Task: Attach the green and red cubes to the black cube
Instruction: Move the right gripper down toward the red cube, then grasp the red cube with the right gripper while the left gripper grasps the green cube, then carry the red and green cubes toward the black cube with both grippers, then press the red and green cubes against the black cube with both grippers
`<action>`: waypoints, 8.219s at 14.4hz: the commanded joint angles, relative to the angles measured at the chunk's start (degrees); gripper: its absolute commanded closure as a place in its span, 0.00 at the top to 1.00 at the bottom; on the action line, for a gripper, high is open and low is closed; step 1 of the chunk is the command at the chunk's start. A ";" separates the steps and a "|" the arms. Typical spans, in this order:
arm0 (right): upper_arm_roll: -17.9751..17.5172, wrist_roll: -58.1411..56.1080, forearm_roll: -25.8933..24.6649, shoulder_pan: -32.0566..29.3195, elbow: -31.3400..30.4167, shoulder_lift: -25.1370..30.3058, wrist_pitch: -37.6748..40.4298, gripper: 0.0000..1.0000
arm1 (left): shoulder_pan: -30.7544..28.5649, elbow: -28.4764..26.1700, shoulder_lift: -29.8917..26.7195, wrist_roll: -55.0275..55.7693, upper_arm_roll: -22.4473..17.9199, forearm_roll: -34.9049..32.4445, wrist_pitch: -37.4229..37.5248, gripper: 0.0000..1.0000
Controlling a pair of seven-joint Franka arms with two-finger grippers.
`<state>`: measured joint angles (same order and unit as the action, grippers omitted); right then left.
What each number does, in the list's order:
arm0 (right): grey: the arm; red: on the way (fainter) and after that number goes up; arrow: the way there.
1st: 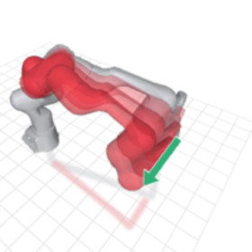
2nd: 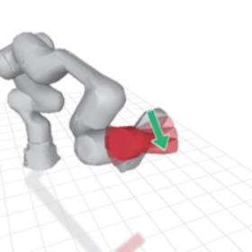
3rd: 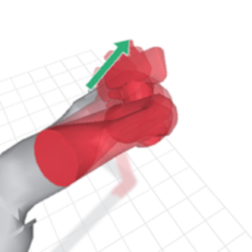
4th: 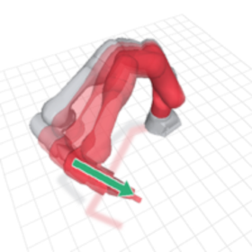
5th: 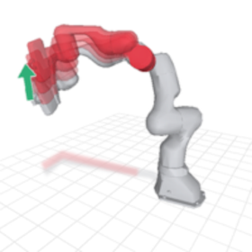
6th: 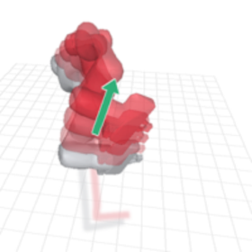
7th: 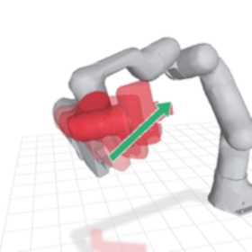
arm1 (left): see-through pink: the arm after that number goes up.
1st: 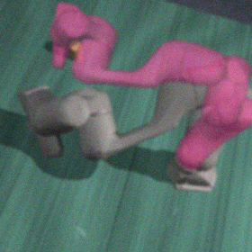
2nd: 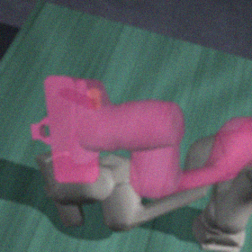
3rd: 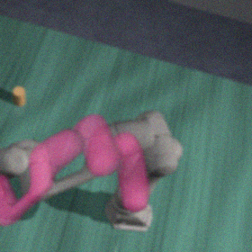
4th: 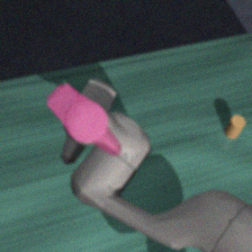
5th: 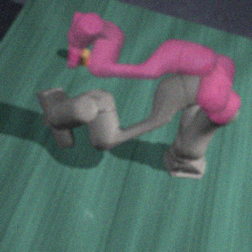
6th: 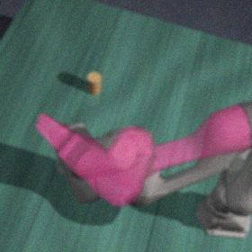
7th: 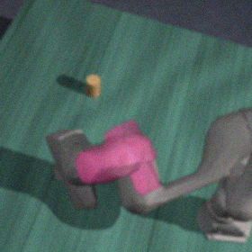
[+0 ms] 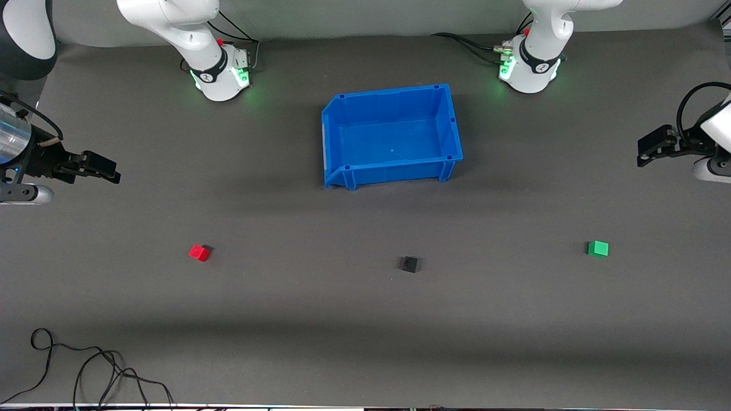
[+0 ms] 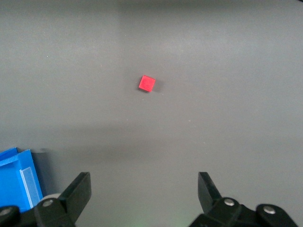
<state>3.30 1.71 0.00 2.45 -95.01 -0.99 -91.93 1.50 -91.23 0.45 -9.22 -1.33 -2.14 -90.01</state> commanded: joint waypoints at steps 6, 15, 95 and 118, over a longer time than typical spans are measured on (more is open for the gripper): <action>0.30 -0.39 0.35 -0.17 1.58 -0.68 1.14 1.00 | -4.56 -0.97 -0.36 -0.53 2.46 2.22 0.19 1.00; 0.48 -1.00 1.49 -2.63 3.69 -6.30 0.35 1.00 | -4.48 -0.97 -0.19 -0.45 2.56 1.87 0.10 1.00; -5.67 122.03 13.71 27.95 34.98 -61.14 -36.74 0.21 | 8.33 -3.79 35.58 112.67 10.03 -1.03 -39.27 0.00; -9.10 135.49 13.10 32.53 40.61 -65.98 -49.93 0.21 | 19.86 8.44 50.35 115.48 9.95 -2.26 -51.14 0.00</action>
<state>-5.96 136.52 12.64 34.53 -56.97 -65.35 -141.64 20.29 -85.07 49.08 105.92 9.46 -3.87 -141.14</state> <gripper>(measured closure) 0.604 0.621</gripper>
